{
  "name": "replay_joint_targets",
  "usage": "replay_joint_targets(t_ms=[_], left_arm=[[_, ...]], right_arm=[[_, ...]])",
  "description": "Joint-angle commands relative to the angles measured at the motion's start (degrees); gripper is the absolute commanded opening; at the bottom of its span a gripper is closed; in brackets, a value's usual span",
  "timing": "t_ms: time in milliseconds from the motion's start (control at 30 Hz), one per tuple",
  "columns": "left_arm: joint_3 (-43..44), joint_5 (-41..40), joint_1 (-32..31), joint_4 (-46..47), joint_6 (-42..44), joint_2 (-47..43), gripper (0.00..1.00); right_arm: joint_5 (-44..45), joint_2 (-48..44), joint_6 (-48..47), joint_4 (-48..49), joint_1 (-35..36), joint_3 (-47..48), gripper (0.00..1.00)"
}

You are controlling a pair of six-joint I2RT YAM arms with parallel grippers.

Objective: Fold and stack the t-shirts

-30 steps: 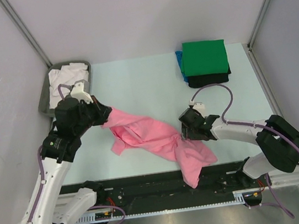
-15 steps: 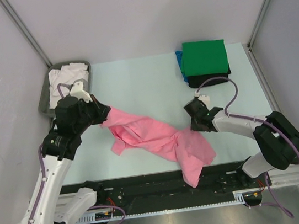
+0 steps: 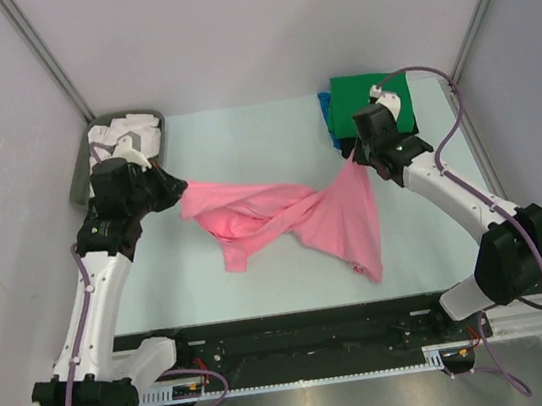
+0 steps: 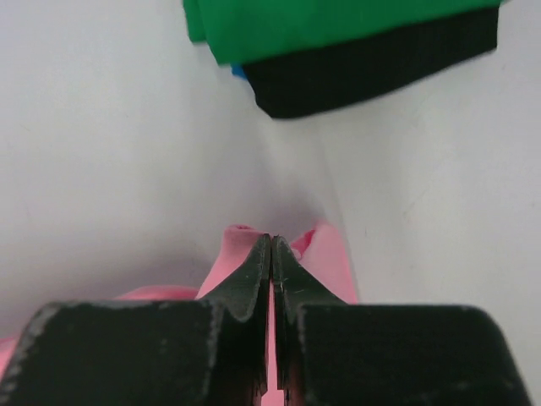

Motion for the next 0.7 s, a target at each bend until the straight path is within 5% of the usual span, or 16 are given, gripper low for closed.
replay_joint_targets(t_ms=[0,200,400,633,667], left_arm=[[5.23,5.87,5.1,4.13,-3.15,2.18,0.0],[7.88,6.48,8.96,2.37,-2.8,2.89,0.0],[4.54,8.68,10.56,3.51,-3.32,2.98,0.0],[0.94,10.44,10.74,5.27,-3.94,1.05,0.0],[0.93,10.53,10.74,5.19,-3.77,0.96,0.0]], right_arm=[[3.27,-3.61,-3.7,-2.64,-0.42,7.42,0.0],[1.77,-12.49,-2.14,-13.26,5.37,9.1,0.0],[5.82,-24.37,11.09,-22.5,32.25,-5.62,0.0],[11.96,-21.92,36.67,-25.41,65.56,-16.92,0.0],[13.62,-19.3,38.2,-25.67,70.2,-16.75,0.15]])
